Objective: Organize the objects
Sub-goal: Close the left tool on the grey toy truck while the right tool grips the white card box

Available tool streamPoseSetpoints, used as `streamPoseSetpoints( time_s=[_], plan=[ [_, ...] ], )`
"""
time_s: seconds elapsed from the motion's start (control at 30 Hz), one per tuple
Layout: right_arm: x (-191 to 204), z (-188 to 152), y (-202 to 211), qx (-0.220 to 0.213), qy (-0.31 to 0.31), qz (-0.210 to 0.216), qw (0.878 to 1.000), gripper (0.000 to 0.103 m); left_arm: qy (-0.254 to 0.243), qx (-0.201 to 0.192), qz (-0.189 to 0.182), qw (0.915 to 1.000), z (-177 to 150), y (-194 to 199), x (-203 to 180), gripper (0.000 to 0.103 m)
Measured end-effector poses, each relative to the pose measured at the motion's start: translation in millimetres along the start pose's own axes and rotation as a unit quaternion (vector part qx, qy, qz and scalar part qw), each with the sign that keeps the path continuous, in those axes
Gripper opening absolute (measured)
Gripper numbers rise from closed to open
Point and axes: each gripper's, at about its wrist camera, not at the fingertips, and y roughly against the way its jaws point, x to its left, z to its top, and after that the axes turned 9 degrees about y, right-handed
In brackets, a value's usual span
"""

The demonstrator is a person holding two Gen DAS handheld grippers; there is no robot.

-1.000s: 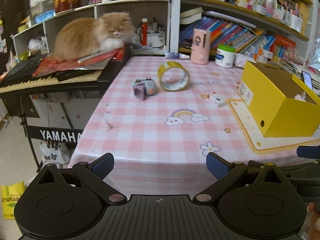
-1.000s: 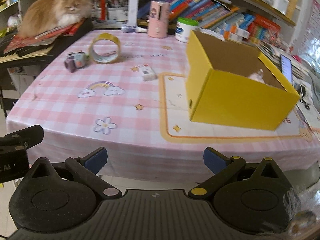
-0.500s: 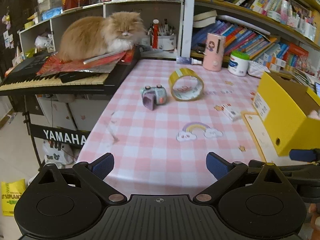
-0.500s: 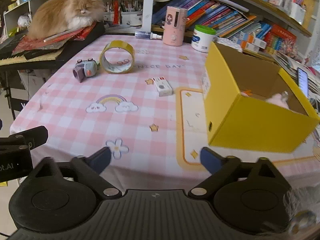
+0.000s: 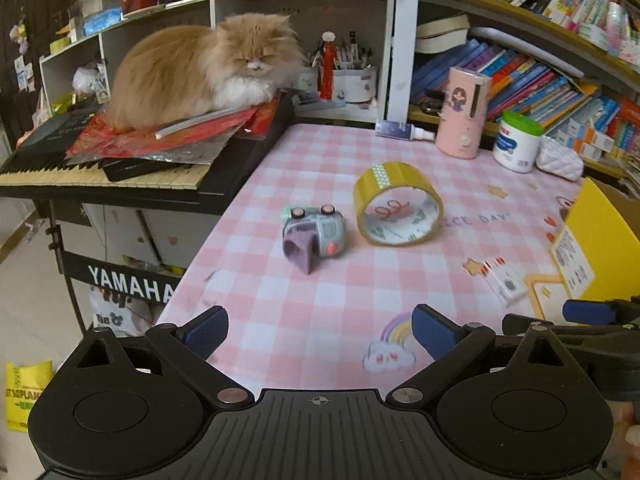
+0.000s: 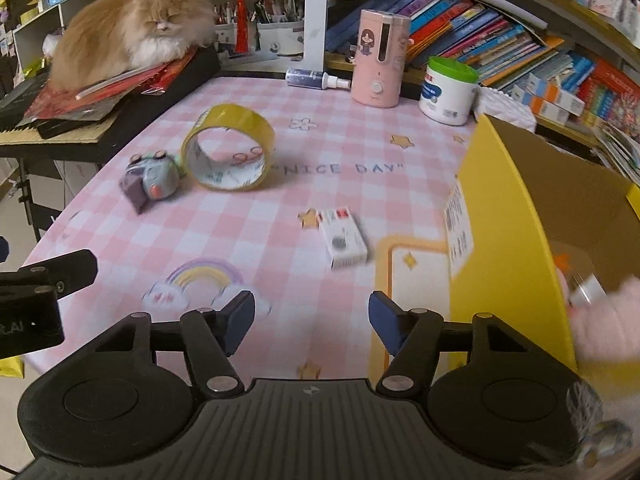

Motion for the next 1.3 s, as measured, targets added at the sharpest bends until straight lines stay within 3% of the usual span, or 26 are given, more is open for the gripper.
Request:
streamPoseSetpoints(
  time_s=[0.33, 0.57, 0.67, 0.73, 0.8, 0.93, 1.17, 1.3],
  plan=[
    [-29, 35, -65, 0.029, -0.010, -0.012, 0.999, 0.061, 0.005, 0.003, 0.022, 0.9997, 25, -34, -9, 0.099],
    [-38, 42, -97, 0.067, -0.025, 0.012, 0.997, 0.056, 0.015, 0.007, 0.038, 0.9992, 36, -51, -8, 0.099],
    [-39, 45, -100, 0.062, -0.022, 0.021, 0.998, 0.050, 0.017, 0.009, 0.038, 0.9991, 39, -57, -8, 0.099],
    [-38, 47, -101, 0.057, -0.015, 0.029, 0.998, 0.035, 0.016, 0.009, 0.037, 0.9991, 41, -61, -9, 0.099],
    [-36, 48, -101, 0.053, -0.004, 0.039, 0.998, 0.028, 0.013, 0.009, 0.038, 0.9992, 43, -67, -10, 0.099],
    [-33, 50, -98, 0.051, 0.004, 0.063, 0.997, 0.028, 0.008, 0.006, 0.046, 0.9989, 47, -80, -11, 0.099],
    [-22, 56, -79, 0.019, 0.038, 0.090, 0.995, 0.028, -0.009, 0.025, 0.051, 0.9983, 53, -114, -6, 0.079],
    [-18, 58, -72, 0.005, 0.054, 0.093, 0.994, 0.028, -0.029, 0.035, 0.037, 0.9983, 55, -126, -11, 0.077]
  ],
)
